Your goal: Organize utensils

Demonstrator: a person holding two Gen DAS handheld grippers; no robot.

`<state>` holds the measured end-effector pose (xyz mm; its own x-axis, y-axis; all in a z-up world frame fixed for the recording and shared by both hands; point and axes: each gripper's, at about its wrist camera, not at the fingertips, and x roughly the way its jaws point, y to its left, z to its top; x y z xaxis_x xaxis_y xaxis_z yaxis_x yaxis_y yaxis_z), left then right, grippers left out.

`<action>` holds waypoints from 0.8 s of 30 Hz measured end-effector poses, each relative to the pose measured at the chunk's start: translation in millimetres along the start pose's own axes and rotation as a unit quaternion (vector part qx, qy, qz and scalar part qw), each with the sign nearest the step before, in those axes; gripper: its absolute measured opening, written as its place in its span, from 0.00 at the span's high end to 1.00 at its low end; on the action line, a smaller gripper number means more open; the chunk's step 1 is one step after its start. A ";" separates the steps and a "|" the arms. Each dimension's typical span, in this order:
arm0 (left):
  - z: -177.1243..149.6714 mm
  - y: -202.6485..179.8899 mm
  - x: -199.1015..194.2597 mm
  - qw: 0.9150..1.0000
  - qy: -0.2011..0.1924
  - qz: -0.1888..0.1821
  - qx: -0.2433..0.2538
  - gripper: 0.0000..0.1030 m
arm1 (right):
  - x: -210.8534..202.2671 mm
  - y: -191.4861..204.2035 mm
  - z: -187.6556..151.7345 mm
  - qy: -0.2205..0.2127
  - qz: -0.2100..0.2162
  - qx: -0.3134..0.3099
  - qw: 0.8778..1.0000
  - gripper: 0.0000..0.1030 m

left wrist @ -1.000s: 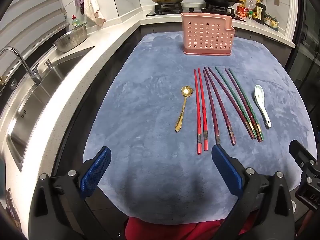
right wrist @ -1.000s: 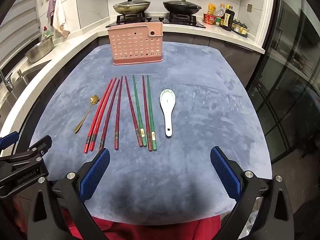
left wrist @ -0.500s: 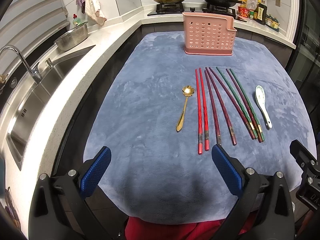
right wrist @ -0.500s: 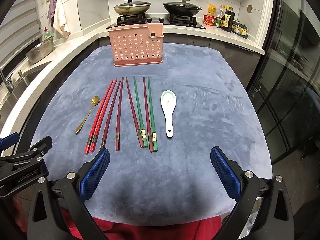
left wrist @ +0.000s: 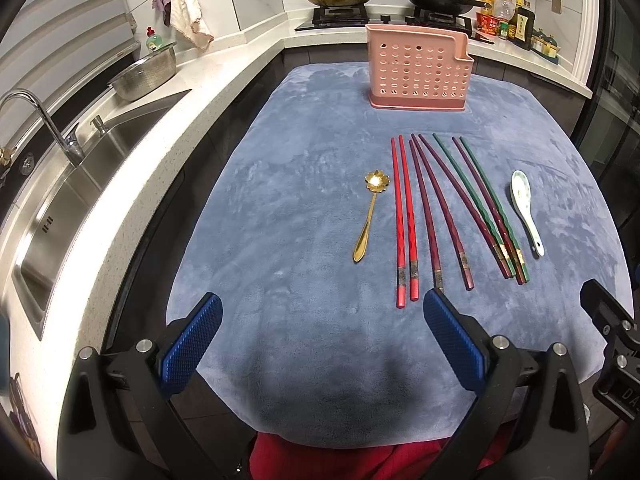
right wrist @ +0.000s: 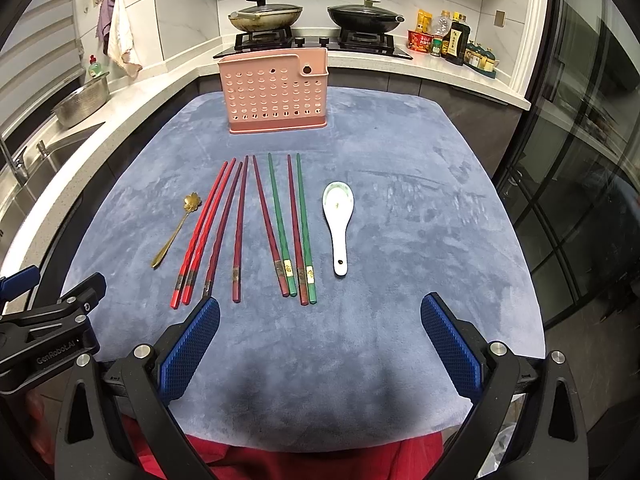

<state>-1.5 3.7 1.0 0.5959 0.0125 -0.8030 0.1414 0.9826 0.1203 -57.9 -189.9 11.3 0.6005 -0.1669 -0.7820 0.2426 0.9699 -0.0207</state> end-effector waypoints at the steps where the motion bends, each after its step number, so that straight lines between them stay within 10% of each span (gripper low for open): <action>1: -0.1 0.4 -0.3 1.000 0.000 0.000 0.000 0.07 | -0.3 0.2 0.4 0.000 0.000 0.000 1.000 0.06; 24: -2.9 0.3 4.5 1.000 0.003 -0.002 0.000 0.07 | -0.7 0.9 0.6 -0.001 0.001 0.002 1.000 0.06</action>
<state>-1.1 4.6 -4.3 0.5906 0.0105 -0.8069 0.1433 0.9827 0.1177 -57.6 -188.9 12.2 0.6022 -0.1646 -0.7812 0.2436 0.9697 -0.0165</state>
